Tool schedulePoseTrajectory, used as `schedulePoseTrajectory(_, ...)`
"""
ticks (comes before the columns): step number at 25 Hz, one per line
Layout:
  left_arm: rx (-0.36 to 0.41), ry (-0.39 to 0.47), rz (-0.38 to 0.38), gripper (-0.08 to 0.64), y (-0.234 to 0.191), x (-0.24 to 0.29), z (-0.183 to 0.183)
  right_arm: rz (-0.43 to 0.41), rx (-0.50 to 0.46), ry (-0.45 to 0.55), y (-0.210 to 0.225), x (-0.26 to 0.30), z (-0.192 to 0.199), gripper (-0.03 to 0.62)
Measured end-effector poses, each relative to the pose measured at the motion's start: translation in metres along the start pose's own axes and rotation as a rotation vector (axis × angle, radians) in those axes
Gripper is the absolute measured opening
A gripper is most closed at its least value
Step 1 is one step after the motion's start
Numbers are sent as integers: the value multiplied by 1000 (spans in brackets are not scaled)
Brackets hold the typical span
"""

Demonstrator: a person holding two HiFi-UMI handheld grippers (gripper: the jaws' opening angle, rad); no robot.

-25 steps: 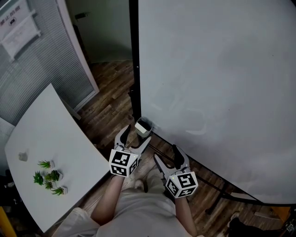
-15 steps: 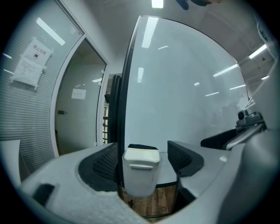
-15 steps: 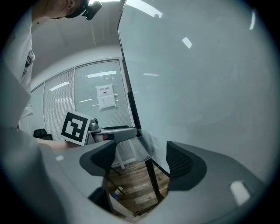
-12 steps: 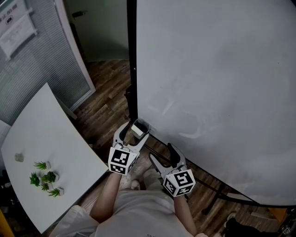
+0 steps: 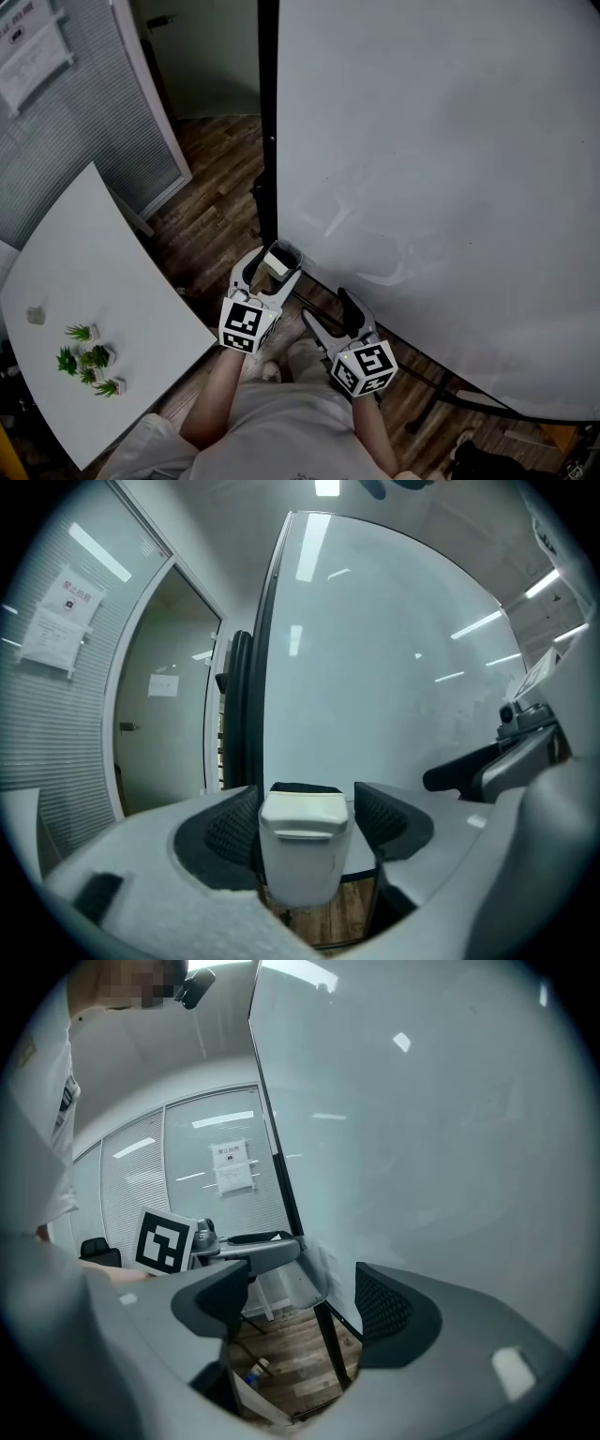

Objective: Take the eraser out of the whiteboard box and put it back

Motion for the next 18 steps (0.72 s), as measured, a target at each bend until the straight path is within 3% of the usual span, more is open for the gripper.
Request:
schedulePoseTrajectory(12,98,16,6,296,5,1,-3,2,24,10,-2,-1,2,348)
schedulePoseTrajectory(18,88,23,7,270,7,1,-4,8,34,12,-1,-3,0,345)
Point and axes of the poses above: the fingertips, and each gripper's own axes: x forward along the fingers, y to its right, z out of its underside, the point moved 8 cm from there along -x, backward along the fingers, and after that the axes turned 4 degrees about x, right-handed, at the moved point
